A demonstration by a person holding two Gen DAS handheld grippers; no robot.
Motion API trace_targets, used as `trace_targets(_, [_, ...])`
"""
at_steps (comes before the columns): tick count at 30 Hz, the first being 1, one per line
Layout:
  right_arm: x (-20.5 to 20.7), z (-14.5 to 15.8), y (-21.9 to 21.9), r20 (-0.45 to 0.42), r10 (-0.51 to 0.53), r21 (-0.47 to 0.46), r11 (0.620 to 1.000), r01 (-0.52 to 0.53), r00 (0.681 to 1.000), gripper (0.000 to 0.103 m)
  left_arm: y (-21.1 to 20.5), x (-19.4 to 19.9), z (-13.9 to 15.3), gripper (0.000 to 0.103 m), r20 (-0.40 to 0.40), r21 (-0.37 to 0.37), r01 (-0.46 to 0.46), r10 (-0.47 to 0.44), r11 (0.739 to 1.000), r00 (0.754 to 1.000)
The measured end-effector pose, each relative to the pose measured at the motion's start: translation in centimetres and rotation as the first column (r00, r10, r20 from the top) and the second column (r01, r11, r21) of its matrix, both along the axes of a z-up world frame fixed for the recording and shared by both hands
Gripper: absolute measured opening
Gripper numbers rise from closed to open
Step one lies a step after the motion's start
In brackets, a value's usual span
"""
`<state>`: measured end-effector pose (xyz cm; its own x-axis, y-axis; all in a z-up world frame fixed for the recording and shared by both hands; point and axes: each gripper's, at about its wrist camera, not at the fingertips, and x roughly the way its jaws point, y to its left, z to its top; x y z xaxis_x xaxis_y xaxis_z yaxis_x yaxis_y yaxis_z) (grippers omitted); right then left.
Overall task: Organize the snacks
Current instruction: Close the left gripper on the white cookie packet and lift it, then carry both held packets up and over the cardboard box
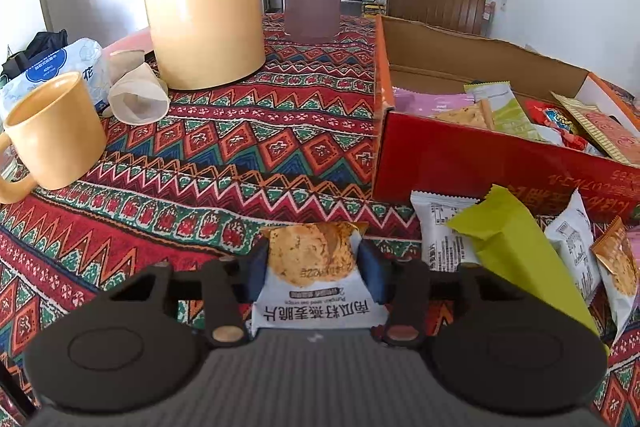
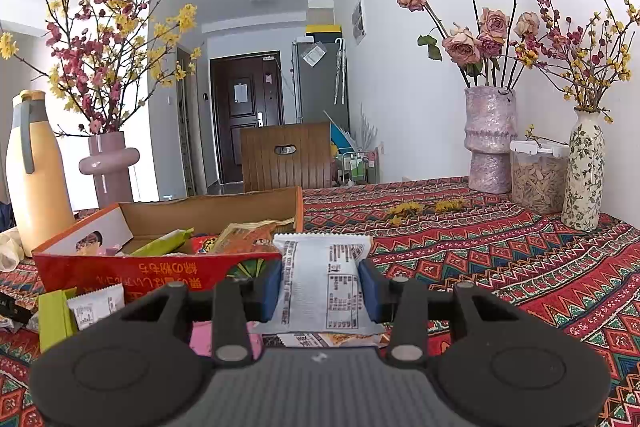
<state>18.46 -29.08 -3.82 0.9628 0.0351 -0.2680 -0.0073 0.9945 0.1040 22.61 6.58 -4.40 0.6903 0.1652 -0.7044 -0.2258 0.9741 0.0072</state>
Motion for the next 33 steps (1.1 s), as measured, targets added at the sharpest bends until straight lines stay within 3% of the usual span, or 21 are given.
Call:
trace_targets(21, [-0.2,0.1,0.4,0.010,0.012,-0.009,1.000,-0.012,1.000,0.040,-1.4,-3.7,3.5,0.046,0.169,0.019,0.045,-0.048,0.999,0.984])
trace_targets(33, [-1.0,3.8,3.0,0.085,0.115,-0.018,0.993,-0.114,0.990,0.040,-4.2,-4.0,7.6,0.046,0.272,0.038,0.101,-0.107,0.994,0.956])
